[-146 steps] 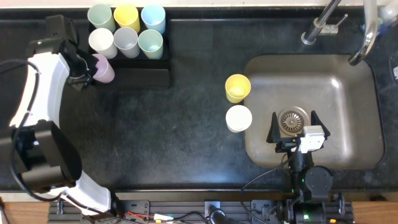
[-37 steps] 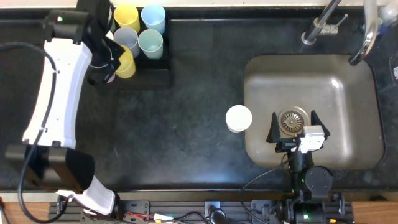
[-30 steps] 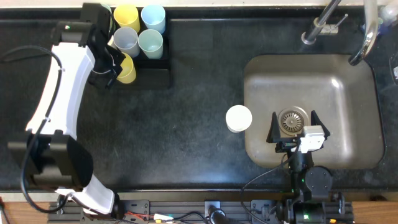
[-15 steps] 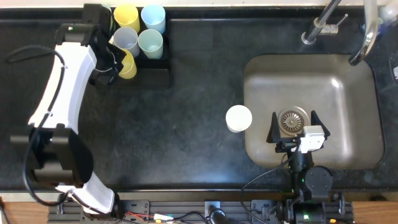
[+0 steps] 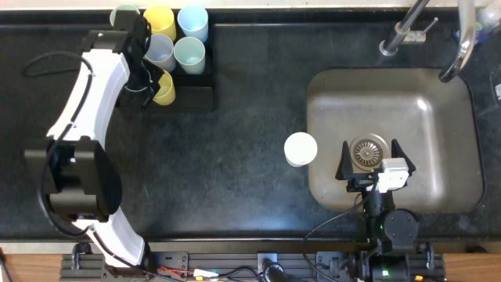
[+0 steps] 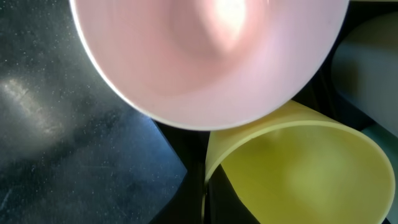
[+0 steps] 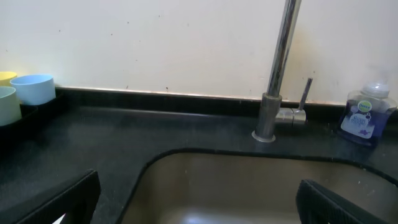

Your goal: Store Cups

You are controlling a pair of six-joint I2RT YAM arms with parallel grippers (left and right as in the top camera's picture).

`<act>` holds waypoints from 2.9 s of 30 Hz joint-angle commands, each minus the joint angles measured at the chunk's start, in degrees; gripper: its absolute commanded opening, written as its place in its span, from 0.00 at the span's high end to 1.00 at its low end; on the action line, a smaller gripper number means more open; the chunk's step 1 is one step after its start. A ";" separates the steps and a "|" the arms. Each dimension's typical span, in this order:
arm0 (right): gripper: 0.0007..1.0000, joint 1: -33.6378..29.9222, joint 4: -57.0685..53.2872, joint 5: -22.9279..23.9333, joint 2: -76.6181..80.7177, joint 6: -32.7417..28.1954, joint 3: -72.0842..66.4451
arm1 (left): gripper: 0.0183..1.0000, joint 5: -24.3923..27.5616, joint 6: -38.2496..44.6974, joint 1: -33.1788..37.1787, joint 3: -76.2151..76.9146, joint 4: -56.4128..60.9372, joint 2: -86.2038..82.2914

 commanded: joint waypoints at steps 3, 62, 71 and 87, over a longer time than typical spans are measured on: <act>0.00 -0.37 0.31 -0.24 -0.42 0.48 -0.76 | 0.91 -0.31 -0.61 0.52 -0.07 0.13 2.19; 0.00 -0.37 0.31 -0.24 -0.42 0.48 -0.76 | 0.00 6.78 68.89 -1.38 -93.74 61.29 -111.91; 0.00 -0.37 0.31 -0.24 -0.42 0.48 -0.76 | 0.00 6.82 68.89 -1.38 -93.74 61.27 -111.91; 0.00 -0.37 0.31 -0.24 -0.42 0.48 -0.76 | 0.00 6.80 68.89 -1.38 -93.74 61.20 -111.91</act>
